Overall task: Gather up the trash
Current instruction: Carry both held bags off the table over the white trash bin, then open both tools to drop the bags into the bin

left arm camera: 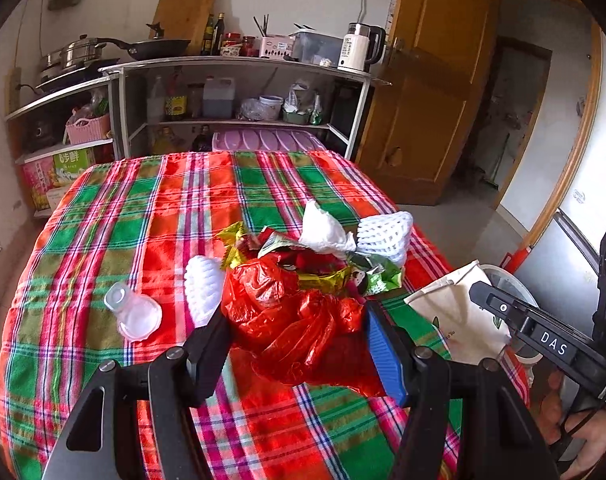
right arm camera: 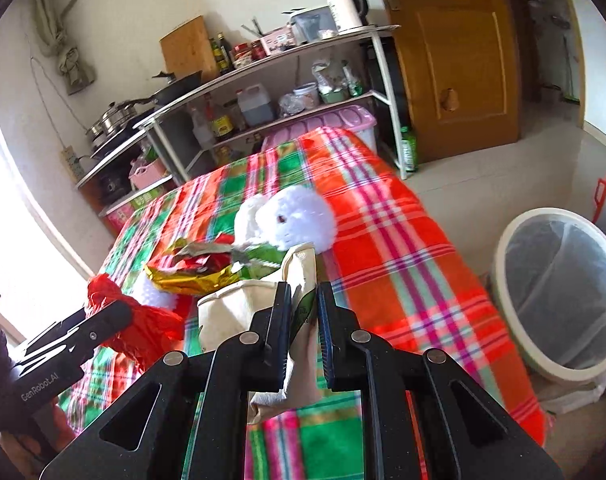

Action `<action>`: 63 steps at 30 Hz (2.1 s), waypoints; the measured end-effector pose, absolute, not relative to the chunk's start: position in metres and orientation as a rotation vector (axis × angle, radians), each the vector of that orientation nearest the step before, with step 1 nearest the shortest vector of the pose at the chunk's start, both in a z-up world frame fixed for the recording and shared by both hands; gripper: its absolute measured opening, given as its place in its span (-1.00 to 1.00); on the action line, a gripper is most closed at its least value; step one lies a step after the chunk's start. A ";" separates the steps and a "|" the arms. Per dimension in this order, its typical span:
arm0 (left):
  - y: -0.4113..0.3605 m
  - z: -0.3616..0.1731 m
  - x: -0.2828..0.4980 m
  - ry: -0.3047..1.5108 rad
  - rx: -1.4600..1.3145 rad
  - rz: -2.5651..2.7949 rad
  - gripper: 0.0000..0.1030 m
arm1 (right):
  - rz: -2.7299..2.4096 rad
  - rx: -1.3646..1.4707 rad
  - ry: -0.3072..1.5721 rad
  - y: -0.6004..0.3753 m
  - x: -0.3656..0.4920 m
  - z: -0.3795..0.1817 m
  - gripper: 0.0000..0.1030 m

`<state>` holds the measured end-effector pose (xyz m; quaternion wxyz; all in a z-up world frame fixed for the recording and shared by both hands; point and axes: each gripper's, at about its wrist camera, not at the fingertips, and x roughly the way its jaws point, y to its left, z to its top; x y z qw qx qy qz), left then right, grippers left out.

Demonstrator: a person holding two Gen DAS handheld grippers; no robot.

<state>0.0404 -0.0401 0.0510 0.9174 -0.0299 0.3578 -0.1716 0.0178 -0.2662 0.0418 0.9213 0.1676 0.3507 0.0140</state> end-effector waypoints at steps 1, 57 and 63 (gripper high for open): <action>-0.045 0.053 0.043 0.731 -0.054 -0.364 0.24 | 0.019 0.349 0.716 -0.272 0.016 0.043 -0.74; -0.401 -0.018 0.089 0.963 0.253 -0.861 0.36 | -0.576 0.438 0.813 -0.553 -0.054 -0.004 0.02; -0.395 -0.017 0.093 0.965 0.234 -0.856 0.36 | -0.590 0.455 0.800 -0.555 -0.057 -0.003 0.02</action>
